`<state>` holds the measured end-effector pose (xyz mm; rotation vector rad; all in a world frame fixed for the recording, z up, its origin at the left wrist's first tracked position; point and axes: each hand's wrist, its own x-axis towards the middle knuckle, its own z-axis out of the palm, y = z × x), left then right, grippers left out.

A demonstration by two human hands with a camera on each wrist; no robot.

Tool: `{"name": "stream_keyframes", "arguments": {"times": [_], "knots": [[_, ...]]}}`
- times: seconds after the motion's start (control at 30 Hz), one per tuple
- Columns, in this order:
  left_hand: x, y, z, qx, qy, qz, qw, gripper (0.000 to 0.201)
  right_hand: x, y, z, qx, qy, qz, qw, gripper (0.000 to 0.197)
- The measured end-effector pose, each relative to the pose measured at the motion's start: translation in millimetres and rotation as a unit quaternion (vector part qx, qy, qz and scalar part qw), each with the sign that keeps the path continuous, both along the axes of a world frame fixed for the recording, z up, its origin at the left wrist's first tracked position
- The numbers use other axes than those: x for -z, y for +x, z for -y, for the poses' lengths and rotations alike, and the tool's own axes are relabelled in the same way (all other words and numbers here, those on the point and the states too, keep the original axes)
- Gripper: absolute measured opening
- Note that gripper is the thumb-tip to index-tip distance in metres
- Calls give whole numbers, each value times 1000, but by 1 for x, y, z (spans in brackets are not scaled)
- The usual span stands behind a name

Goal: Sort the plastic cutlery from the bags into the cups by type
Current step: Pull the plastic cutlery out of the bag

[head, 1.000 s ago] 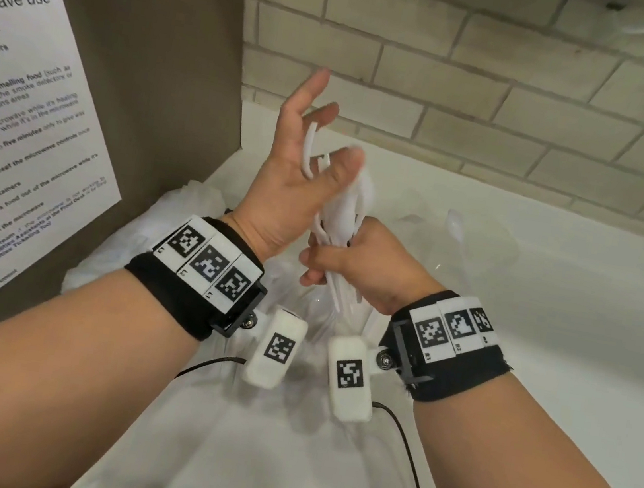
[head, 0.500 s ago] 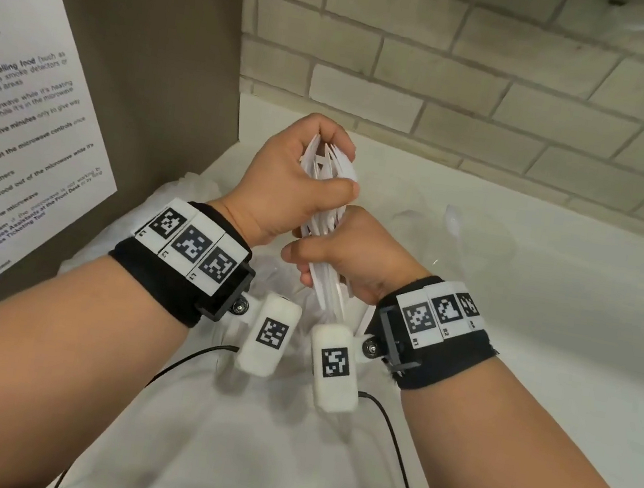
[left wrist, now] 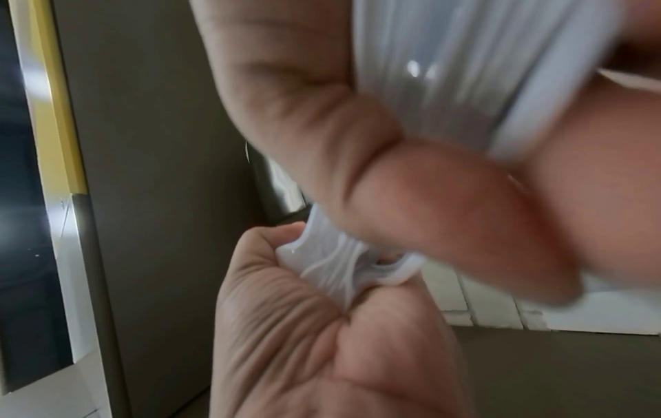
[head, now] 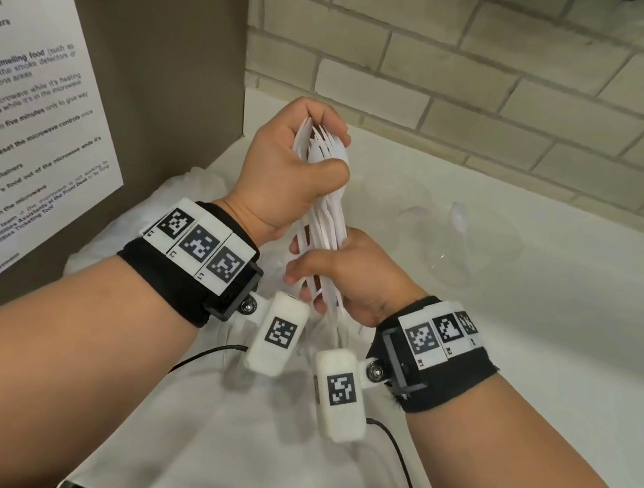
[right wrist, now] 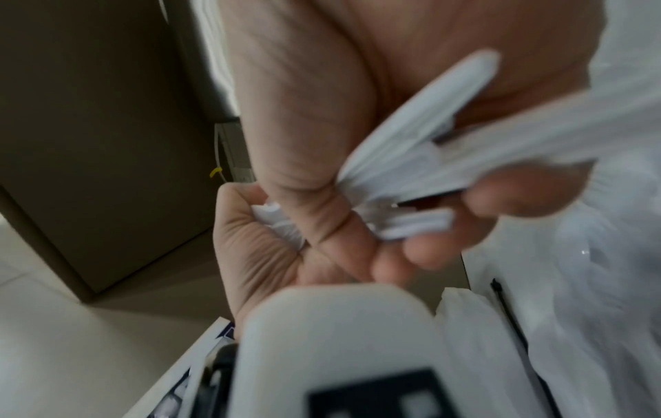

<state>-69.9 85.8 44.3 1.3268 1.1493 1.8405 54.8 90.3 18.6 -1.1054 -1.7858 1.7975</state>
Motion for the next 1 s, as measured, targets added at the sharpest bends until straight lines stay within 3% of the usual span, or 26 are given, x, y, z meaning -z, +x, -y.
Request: {"name": "stream_keyframes", "arguments": {"times": [0.13,0.23,0.3,0.43,0.6,0.67,0.8,0.9,1.0], "knots": [[-1,-1,1,33,-8,58,998,42,-2,-2,0,52,35,23,998,20],[5,-15,-1,144,-54,138,978,91,-5,0,-1,84,34,-8,996,21],[15,-25,-2,215,-119,128,961,112,-7,3,-4,97,28,-32,994,20],[20,-17,8,314,-218,1,924,80,-8,-2,-4,62,56,-14,996,13],[12,-2,8,276,-263,68,922,14,-11,-3,-2,34,33,-17,999,12],[13,-1,8,275,-266,45,923,17,-10,-1,-3,22,29,-40,999,23],[11,-3,5,232,-243,-11,942,21,-6,3,-4,-30,-24,-116,992,16],[12,-5,1,166,-205,25,964,24,6,7,-7,-11,-110,-167,980,18],[11,-6,0,144,-160,90,972,18,23,8,-9,63,-200,-168,963,57]]}}
